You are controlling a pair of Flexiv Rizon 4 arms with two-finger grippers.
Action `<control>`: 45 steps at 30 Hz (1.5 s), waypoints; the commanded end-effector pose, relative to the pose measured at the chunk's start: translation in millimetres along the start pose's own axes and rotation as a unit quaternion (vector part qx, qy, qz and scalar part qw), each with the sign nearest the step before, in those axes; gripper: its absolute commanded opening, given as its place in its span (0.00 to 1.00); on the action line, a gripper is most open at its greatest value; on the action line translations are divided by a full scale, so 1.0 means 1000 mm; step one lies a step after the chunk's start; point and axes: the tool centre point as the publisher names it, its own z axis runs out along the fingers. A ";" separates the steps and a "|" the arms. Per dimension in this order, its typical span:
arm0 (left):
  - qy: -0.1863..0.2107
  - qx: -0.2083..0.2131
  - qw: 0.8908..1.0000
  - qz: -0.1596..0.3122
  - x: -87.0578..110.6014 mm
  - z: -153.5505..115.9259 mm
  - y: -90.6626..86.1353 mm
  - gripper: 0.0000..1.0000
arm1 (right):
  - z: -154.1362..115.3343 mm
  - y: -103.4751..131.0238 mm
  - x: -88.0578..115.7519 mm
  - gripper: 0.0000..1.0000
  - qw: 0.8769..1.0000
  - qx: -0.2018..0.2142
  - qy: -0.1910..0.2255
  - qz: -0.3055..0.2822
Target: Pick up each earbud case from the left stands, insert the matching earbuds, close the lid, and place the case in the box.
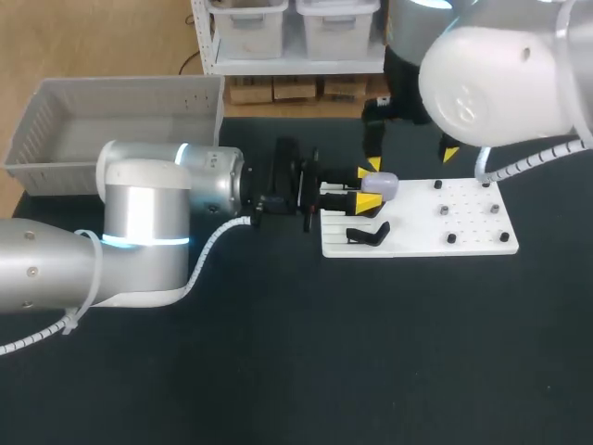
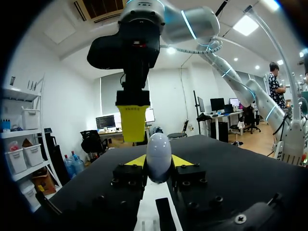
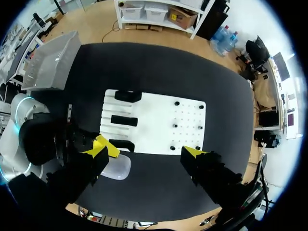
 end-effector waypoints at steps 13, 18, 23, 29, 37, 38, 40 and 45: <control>0.051 -0.077 0.995 -0.041 -0.020 -0.033 -0.019 0.00 | -0.083 -0.042 0.086 1.00 0.985 -0.092 -0.138 -0.046; 0.069 -0.170 0.983 -0.030 -0.040 -0.073 -0.019 0.00 | -0.086 -0.044 0.088 1.00 0.982 -0.124 -0.136 -0.050; 0.107 -0.245 0.963 0.010 -0.060 -0.113 -0.004 0.00 | -0.086 -0.044 0.088 1.00 0.982 -0.124 -0.136 -0.050; 0.149 -0.344 0.926 0.046 -0.072 -0.184 0.028 0.00 | -0.086 -0.044 0.088 1.00 0.982 -0.124 -0.136 -0.050; 0.223 -0.440 0.865 0.087 -0.079 -0.283 0.081 0.00 | -0.086 -0.044 0.088 1.00 0.982 -0.124 -0.136 -0.050; 0.230 -0.445 0.861 0.086 -0.076 -0.294 0.086 0.00 | -0.086 -0.044 0.088 1.00 0.982 -0.124 -0.136 -0.050; 0.236 -0.453 0.856 0.076 -0.068 -0.314 0.095 0.00 | -0.086 -0.044 0.088 1.00 0.982 -0.124 -0.136 -0.050; 0.252 -0.455 0.852 0.062 -0.046 -0.345 0.119 0.00 | -0.086 -0.044 0.088 1.00 0.982 -0.124 -0.136 -0.050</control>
